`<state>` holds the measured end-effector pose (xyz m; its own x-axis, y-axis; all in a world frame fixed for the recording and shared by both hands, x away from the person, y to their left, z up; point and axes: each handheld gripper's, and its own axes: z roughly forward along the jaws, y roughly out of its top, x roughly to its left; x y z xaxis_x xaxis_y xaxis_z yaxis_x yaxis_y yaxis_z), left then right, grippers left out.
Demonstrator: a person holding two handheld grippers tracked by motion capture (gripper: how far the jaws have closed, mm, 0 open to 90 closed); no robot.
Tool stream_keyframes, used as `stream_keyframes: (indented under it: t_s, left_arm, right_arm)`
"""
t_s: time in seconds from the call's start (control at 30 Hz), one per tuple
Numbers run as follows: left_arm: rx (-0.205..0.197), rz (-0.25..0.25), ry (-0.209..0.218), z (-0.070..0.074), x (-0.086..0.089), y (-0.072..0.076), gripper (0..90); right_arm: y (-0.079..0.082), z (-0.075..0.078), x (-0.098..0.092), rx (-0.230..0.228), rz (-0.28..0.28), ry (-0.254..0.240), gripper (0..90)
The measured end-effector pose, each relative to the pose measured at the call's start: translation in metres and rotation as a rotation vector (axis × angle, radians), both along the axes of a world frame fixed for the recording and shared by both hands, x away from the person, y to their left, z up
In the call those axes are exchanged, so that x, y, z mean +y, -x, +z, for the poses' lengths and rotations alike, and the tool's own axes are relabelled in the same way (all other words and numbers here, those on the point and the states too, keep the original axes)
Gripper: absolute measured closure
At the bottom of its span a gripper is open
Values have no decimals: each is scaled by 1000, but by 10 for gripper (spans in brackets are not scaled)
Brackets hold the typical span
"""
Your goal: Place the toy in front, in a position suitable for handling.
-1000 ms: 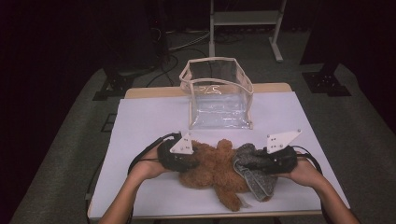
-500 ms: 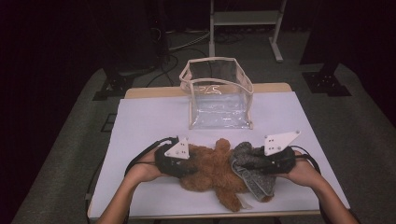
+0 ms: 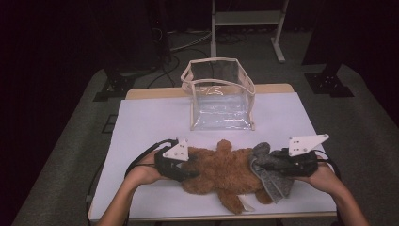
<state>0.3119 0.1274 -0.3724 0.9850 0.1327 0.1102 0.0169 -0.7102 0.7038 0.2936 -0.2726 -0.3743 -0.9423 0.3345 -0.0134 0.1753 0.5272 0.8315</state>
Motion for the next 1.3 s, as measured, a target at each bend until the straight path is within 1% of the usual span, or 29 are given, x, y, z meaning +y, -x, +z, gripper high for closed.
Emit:
stream_keyframes:
  t_s: [0.03, 0.07, 0.13, 0.17, 0.2, 0.27, 0.3, 0.33, 0.4, 0.43, 0.47, 0.5, 0.6, 0.63, 0.67, 0.7, 0.73, 0.77, 0.8, 0.83, 0.87, 0.9, 0.93, 0.97, 1.0, 1.03, 1.13, 1.23, 1.3]
  left_arm:
    - [4, 3, 6, 0, 0, 0, 492]
    - [4, 1, 7, 0, 0, 0, 491]
    - [2, -1, -1, 0, 0, 0, 491]
    - [3, 0, -1, 0, -1, 0, 491]
    - [4, 3, -3, 1, -2, 0, 491]
    - [3, 2, -5, 1, -2, 0, 491]
    - [2, -3, -8, 1, -3, -1, 491]
    - [8, -6, -4, 1, -5, -1, 491]
    - [8, -9, -4, 1, -5, 0, 491]
    - [7, -9, -6, 1, -6, 0, 490]
    - [3, -12, -13, 2, -5, 0, 490]
    - [3, -11, -11, 1, -4, 1, 489]
    - [8, -12, 1, 0, -1, 3, 486]
    - [12, -14, 10, -1, 0, 4, 484]
    - [13, -19, 17, -1, 1, 4, 482]
    - [15, -20, 22, -2, 1, 5, 482]
    - [9, -26, 19, -2, 0, 6, 482]
    - [4, -28, 20, -2, 0, 6, 483]
    - [4, -32, 18, -2, -1, 6, 485]
    - [1, -29, 15, -2, -2, 6, 486]
    - [1, -29, 15, -2, -2, 6, 488]
    - [0, -30, 13, -2, -3, 6, 490]
    - [2, -32, 13, -2, -4, 5, 490]
    - [1, -34, 12, -2, -6, 5, 492]
    - [3, -39, 10, -1, -8, 4, 495]
    - [4, -46, 9, -1, -10, 4, 495]
    - [1, -57, -2, -1, -16, 5, 498]
    - [-2, -59, -8, 0, -18, 6, 498]
    - [-8, -63, -10, 0, -17, 6, 497]
  right_arm:
    - [0, 0, 0, 0, 0, 0, 724]
    - [0, -12, -10, 39, -22, -24, 724]
    - [2, -22, -14, 54, -34, 0, 724]
    - [2, -22, -14, 54, -34, 0, 724]
    - [2, -26, -19, 62, -43, -16, 724]
    - [2, -22, -20, 47, -42, -41, 723]
    - [2, -22, -20, 47, -42, -41, 723]
    - [1, -9, -14, 20, -22, -80, 723]
    - [-1, 2, -4, -4, 8, -109, 723]
    - [-2, 5, 1, -10, 20, -113, 723]
    - [-2, 5, 1, -10, 20, -113, 723]
    - [-5, 7, 14, -15, 49, -100, 722]
    - [-7, 1, 18, -3, 59, -101, 723]
    - [-7, -2, 16, 8, 57, -116, 723]
    - [-5, -12, 9, 31, 45, -136, 723]
    - [-5, -12, 9, 31, 45, -136, 723]
    - [-3, -16, 5, 40, 38, -144, 723]
    - [-2, -20, 0, 48, 28, -141, 723]
    - [0, -23, -8, 60, 5, -118, 722]
    - [0, -22, -11, 60, -3, -98, 722]
    - [0, -22, -11, 60, -3, -98, 722]
    - [0, -14, -11, 52, -2, -76, 721]
    - [0, -14, -11, 52, -2, -76, 721]
    - [-1, -8, -8, 40, 3, -64, 721]
    - [-5, 4, 1, 18, 24, -56, 721]
    - [-5, 4, 1, 18, 24, -56, 721]
    - [-14, 18, 23, -1, 68, -33, 719]
    - [-24, 20, 45, -3, 110, -1, 718]
    - [-27, 18, 53, 5, 128, 10, 718]
